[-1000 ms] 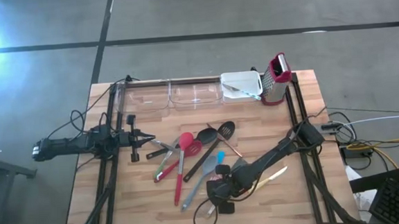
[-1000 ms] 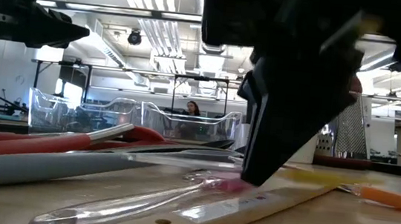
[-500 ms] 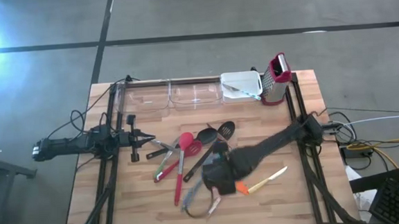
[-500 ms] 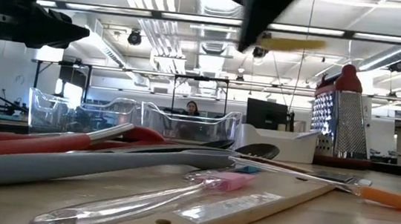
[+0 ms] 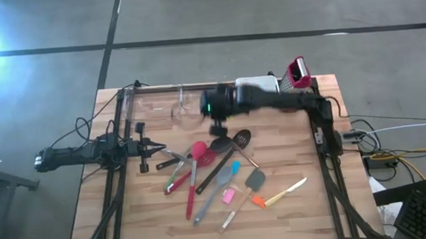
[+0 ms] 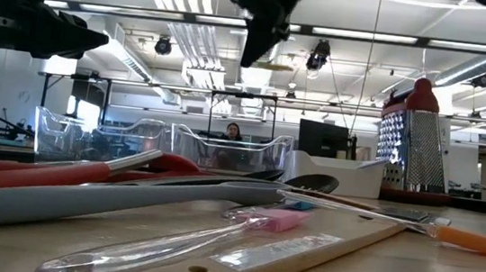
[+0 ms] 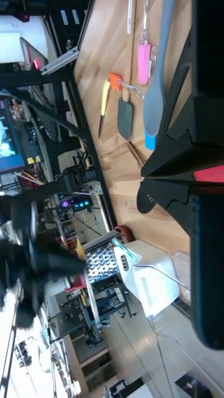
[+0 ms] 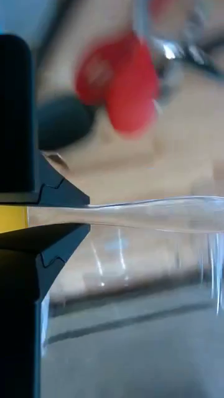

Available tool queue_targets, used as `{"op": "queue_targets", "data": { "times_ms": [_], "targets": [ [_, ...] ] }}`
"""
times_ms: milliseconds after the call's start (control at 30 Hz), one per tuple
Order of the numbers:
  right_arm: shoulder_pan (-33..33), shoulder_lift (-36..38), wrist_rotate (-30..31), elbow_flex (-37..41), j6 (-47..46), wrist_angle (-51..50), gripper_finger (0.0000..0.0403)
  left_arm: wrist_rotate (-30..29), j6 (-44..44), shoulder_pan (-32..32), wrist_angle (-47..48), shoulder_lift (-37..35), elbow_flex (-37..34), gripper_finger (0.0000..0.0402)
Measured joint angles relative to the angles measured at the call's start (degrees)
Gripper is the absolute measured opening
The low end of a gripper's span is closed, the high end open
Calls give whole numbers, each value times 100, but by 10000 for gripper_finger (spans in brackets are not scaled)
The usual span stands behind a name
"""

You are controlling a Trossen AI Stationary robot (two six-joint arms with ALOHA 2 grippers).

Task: Pick & Place Kitchen Items
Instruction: Put the yellow spatula into the right transparent bin

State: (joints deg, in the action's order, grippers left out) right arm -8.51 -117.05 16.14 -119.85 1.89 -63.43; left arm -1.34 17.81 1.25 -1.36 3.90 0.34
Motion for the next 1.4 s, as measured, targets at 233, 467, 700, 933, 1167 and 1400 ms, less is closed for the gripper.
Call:
{"op": "queue_targets", "data": {
  "times_ms": [233,467,700,933,1167,1400],
  "targets": [
    [-1283,-53,-1182,314,40,1113,21,1,1,1,1,0,0,23],
    [-1807,-441,-1496,369,359,1575,21,1,-1,0,0,0,0,23],
    [-1875,-884,-1591,369,658,2021,22,1,1,-1,0,0,0,23],
    [-1939,-1299,-1615,366,590,2019,22,1,1,1,-1,0,0,23],
    [-1979,-1715,-1620,330,582,1999,22,0,0,-1,0,0,0,23],
    [-2061,-1893,-1623,310,527,1905,22,1,0,1,1,0,0,23]
  ]
}}
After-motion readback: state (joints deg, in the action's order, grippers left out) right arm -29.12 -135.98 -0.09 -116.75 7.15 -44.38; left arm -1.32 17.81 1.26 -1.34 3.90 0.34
